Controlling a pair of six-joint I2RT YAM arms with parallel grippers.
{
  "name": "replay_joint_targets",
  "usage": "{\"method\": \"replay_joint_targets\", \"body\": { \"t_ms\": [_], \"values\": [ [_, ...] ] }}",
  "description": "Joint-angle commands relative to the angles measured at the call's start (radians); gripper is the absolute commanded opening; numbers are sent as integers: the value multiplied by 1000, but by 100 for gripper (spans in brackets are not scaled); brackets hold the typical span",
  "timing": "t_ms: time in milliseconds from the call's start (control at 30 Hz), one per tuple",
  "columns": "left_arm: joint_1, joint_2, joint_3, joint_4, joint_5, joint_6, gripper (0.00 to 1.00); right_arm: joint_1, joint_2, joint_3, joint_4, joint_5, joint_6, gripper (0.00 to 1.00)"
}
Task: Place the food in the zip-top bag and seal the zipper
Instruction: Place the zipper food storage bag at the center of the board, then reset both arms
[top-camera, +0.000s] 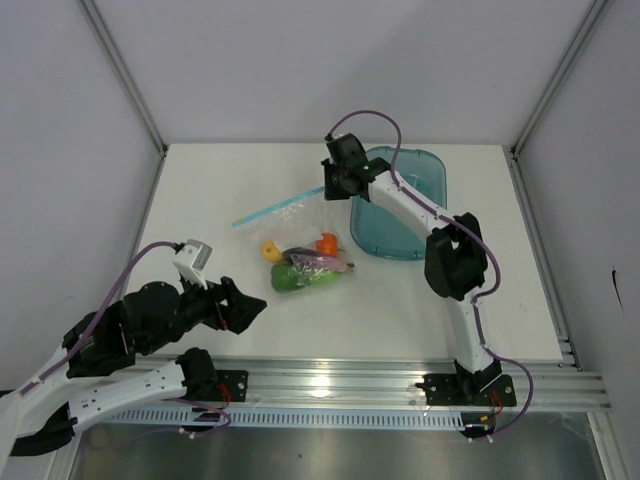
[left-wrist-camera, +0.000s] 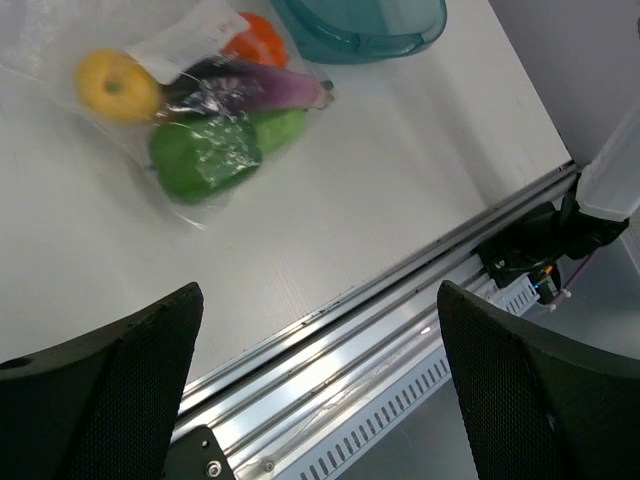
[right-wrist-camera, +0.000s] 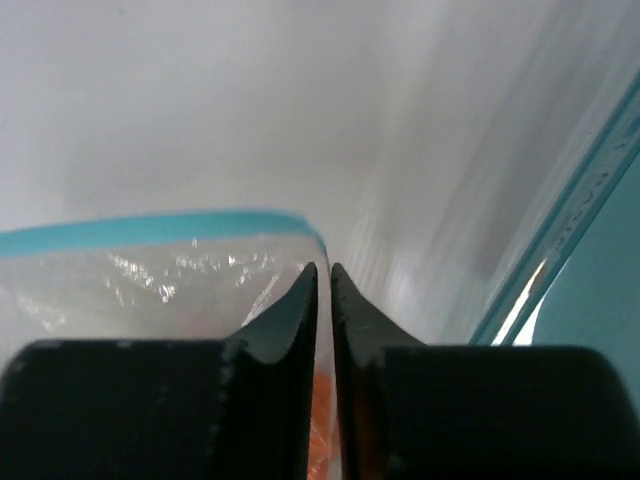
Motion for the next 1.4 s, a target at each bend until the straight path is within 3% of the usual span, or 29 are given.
{"method": "replay_joint_targets", "body": {
  "t_ms": [0, 33, 167, 200, 233, 333, 533, 667, 900, 1167, 1367],
  "values": [
    [-3, 23, -6, 67, 68, -5, 99, -15, 80, 176, -86, -34, -6, 15],
    [-3, 26, -10, 74, 72, -5, 99, -15, 96, 196, -111, -27, -20, 26],
    [-3, 37, -23, 108, 85, 1, 100, -14, 104, 221, -122, -20, -44, 50],
    [-3, 41, -26, 116, 88, 1, 99, -15, 84, 216, -125, -20, -52, 75],
    [-3, 46, -30, 123, 91, 3, 99, -14, 67, 210, -126, -20, -60, 87],
    [-3, 58, -43, 150, 105, 4, 99, 0, -33, 143, -134, 50, -83, 99],
    [-3, 86, -76, 212, 125, 21, 99, 60, -359, -125, -116, 214, -95, 99],
    [-3, 110, -83, 243, 130, 35, 100, 101, -595, -448, -83, 266, -63, 100],
    [-3, 147, -99, 283, 119, 42, 99, 159, -942, -808, -163, 375, 90, 99],
    [-3, 191, -129, 350, 157, 44, 100, 212, -1263, -1058, -263, 441, 294, 99],
    [-2, 208, -161, 401, 190, 41, 100, 331, -1378, -1089, -275, 532, 371, 99]
  ]
}}
